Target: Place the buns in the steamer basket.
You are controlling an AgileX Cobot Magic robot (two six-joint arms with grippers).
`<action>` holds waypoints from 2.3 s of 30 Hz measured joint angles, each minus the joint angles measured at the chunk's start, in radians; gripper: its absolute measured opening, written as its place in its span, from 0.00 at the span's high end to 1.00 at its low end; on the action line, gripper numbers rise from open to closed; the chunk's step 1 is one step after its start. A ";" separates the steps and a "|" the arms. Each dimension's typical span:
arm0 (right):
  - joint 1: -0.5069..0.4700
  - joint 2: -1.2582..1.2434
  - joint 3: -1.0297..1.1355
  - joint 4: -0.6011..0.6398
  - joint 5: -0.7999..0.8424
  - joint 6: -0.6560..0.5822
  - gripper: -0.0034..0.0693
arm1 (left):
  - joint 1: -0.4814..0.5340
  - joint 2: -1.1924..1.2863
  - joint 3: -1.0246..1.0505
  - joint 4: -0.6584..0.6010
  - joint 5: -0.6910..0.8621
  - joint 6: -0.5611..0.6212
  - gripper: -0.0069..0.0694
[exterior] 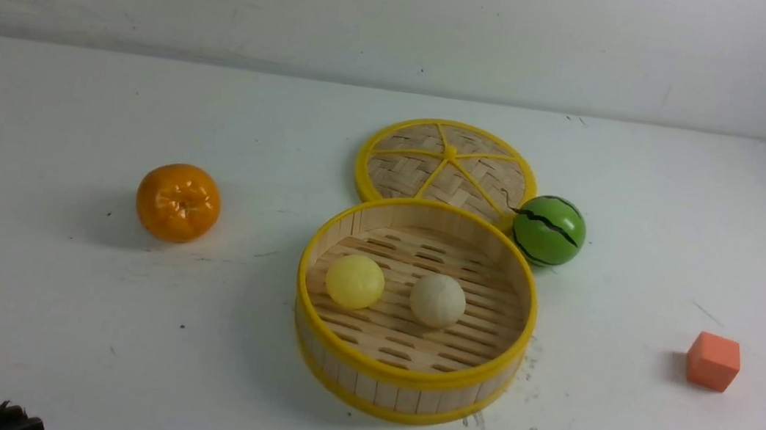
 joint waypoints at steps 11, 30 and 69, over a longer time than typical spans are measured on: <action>-0.018 -0.035 0.021 -0.100 0.043 -0.008 0.97 | 0.000 0.000 0.000 0.000 0.000 0.000 0.72; -0.419 -0.823 1.043 -0.063 -0.837 -0.039 0.96 | 0.000 0.000 0.000 0.000 0.000 0.000 0.71; -0.427 -0.908 1.049 -0.055 -0.733 -0.039 0.91 | 0.000 -0.001 0.000 0.013 -0.004 0.000 0.66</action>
